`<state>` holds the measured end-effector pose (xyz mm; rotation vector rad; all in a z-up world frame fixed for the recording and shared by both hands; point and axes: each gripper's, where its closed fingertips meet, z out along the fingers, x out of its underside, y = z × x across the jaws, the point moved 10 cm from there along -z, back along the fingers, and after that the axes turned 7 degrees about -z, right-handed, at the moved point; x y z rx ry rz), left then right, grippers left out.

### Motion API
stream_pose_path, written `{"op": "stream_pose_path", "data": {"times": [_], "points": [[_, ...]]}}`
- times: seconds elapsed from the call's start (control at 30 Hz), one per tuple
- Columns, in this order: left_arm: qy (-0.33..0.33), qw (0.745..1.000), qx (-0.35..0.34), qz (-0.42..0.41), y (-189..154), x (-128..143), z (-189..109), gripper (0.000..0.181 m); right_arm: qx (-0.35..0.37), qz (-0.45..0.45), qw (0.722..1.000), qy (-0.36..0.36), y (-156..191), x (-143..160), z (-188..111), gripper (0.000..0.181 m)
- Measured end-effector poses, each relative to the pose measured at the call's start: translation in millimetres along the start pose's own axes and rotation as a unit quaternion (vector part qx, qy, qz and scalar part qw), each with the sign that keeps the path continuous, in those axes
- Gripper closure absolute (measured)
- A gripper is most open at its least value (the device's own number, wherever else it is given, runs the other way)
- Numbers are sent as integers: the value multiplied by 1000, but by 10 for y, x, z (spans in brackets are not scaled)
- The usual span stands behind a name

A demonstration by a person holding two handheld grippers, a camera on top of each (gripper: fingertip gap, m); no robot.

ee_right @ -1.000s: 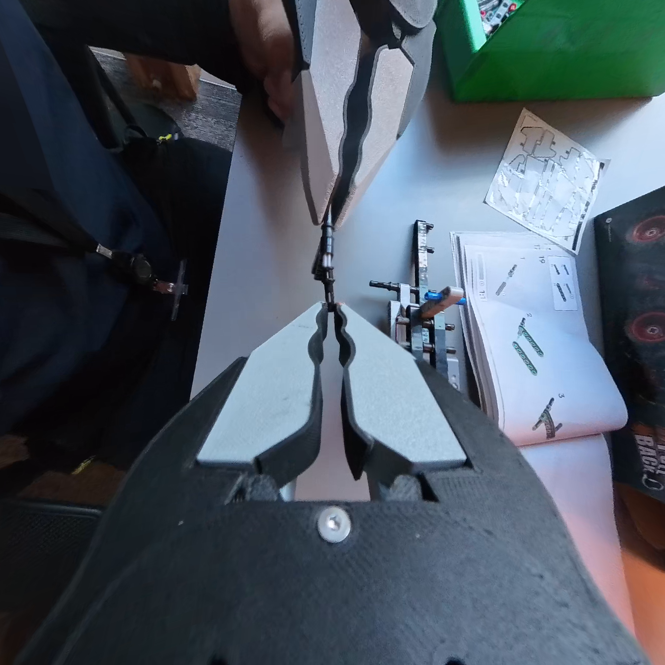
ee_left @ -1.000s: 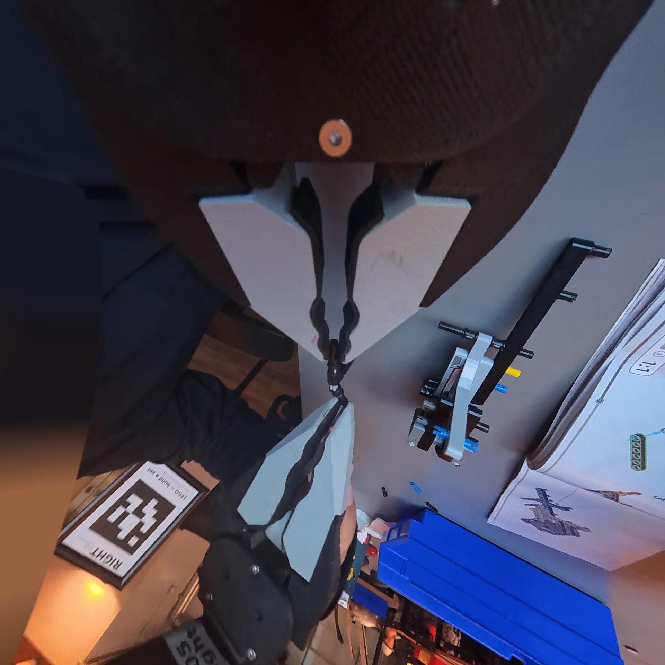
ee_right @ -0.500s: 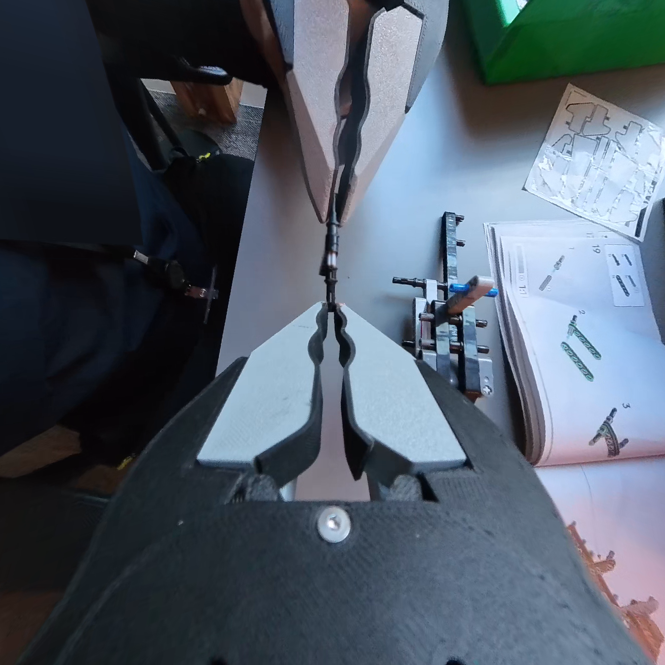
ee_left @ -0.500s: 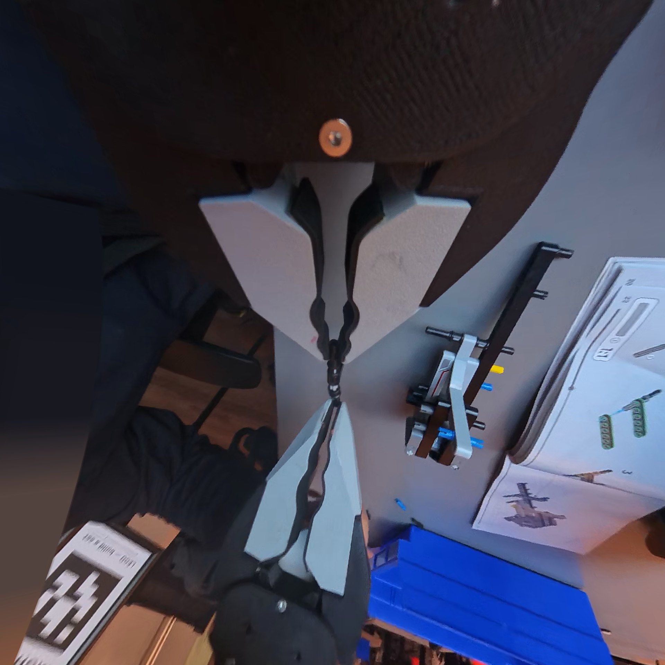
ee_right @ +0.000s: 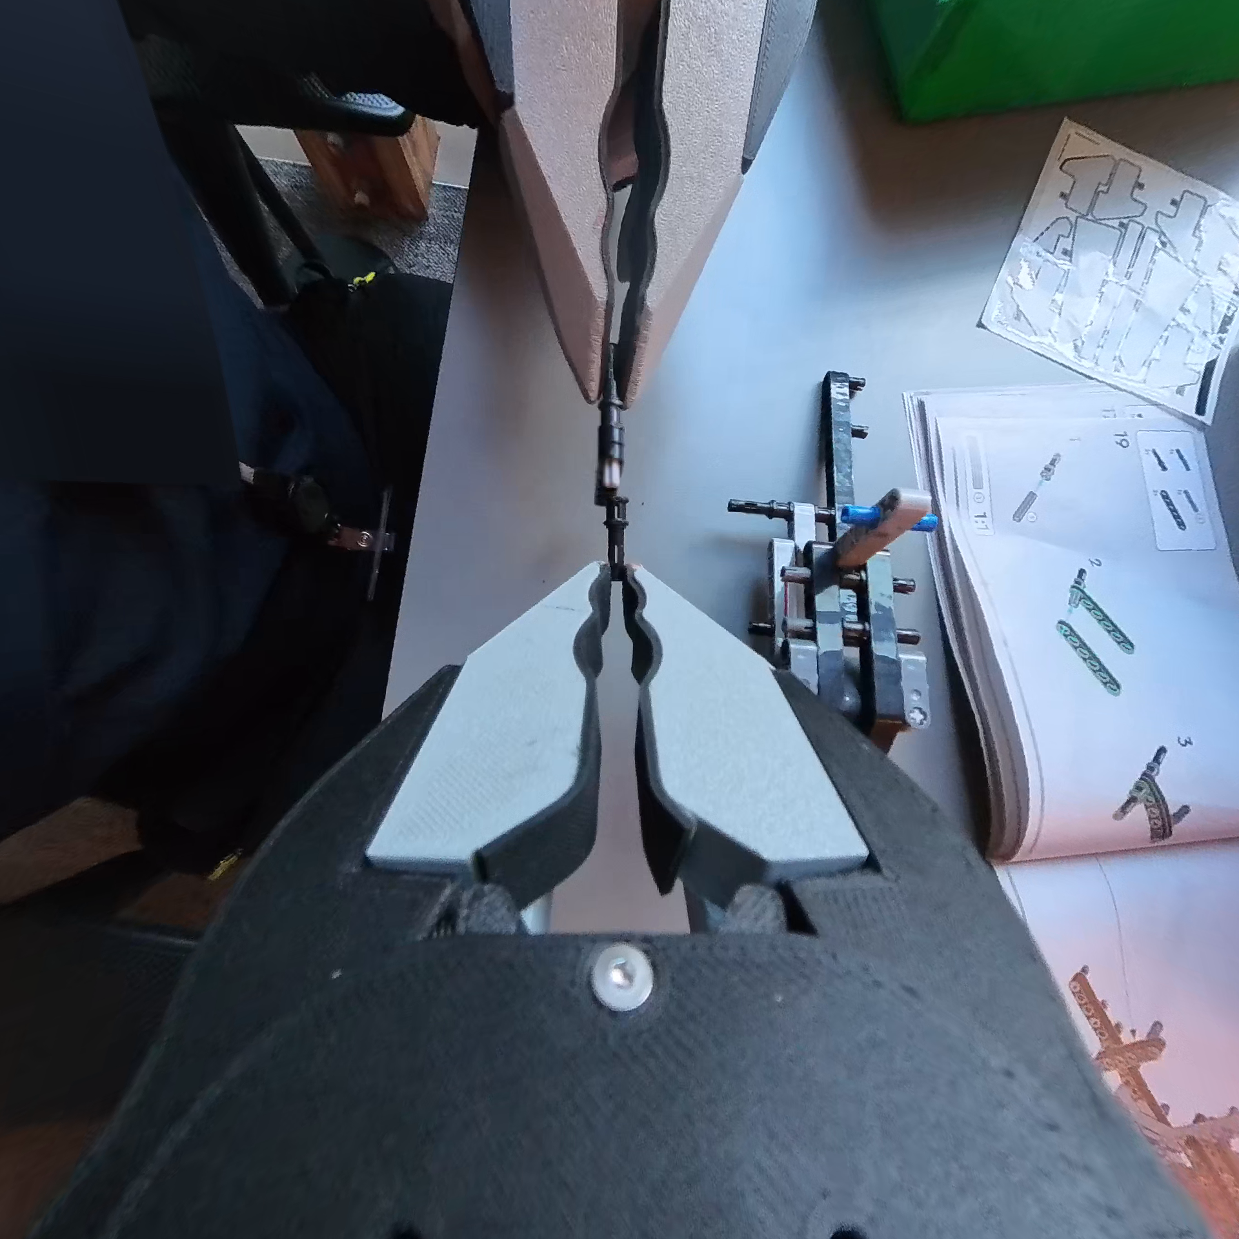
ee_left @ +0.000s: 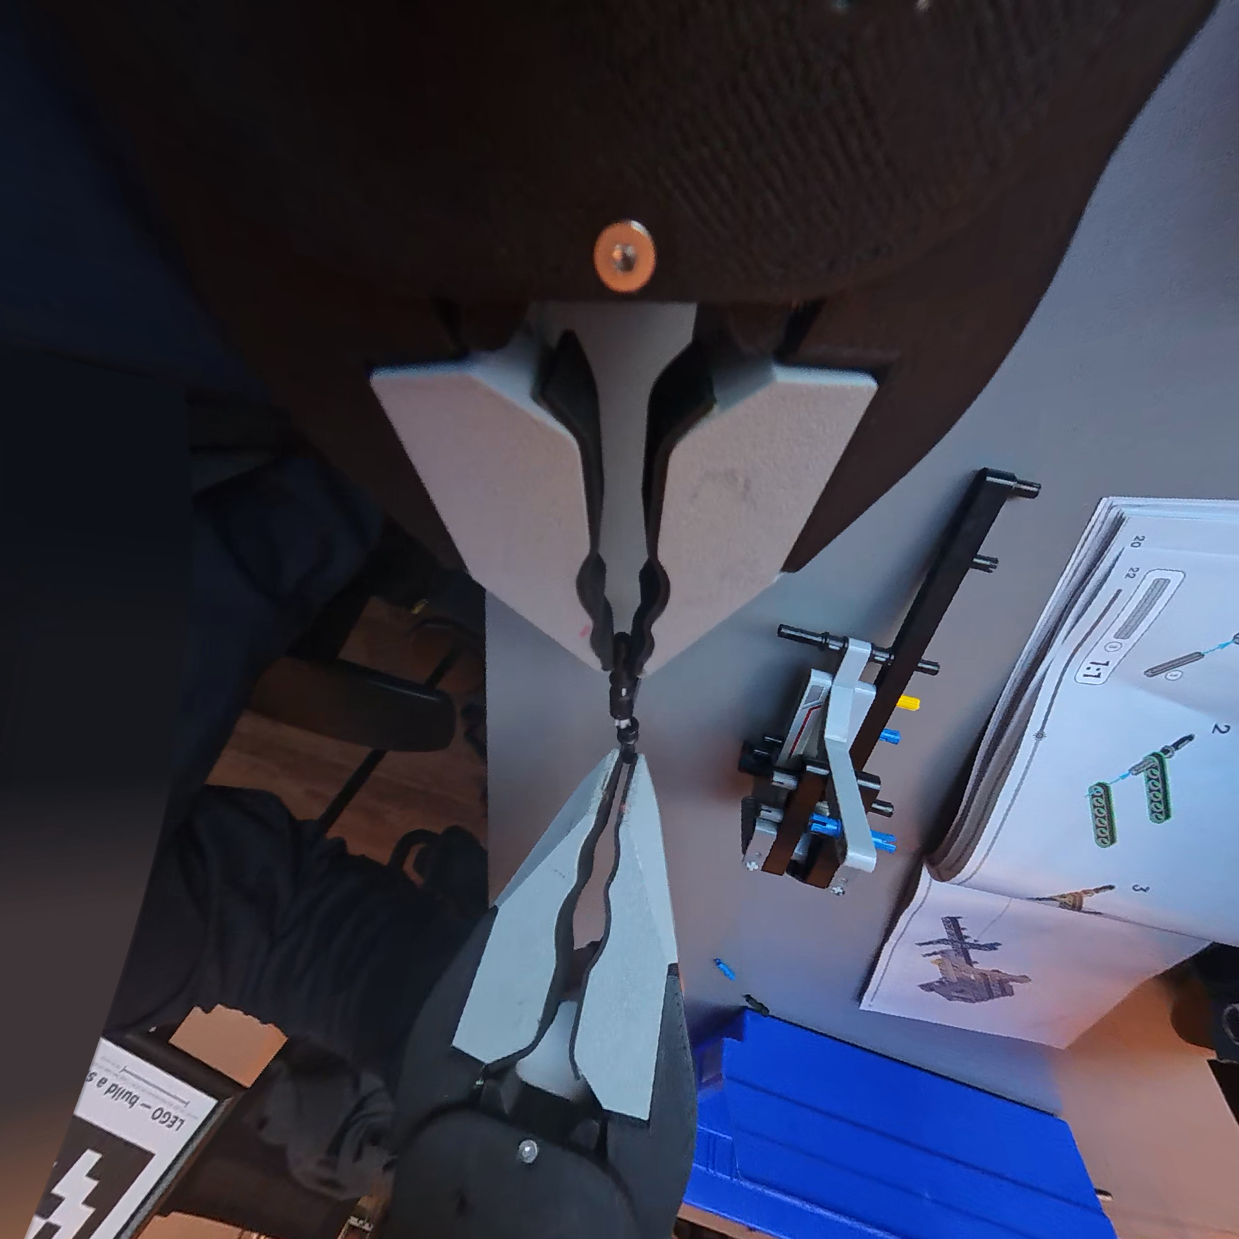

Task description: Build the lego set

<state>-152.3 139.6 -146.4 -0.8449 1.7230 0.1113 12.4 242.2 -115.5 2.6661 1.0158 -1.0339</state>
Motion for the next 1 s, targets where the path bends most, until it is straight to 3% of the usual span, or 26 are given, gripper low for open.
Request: {"op": "stream_pose_path", "data": {"times": [0.53,0.8,1.0], "points": [[11,1000,-14,18,-1,26,36,178,-13,14,1000,-16,-8,58,9,180],[-3,999,9,45,-46,24,11,179,-147,95,979,-106,-89,193,-38,181],[3,999,13,47,-67,30,33,179,-144,109,977,-118,-120,278,-32,181]]}}
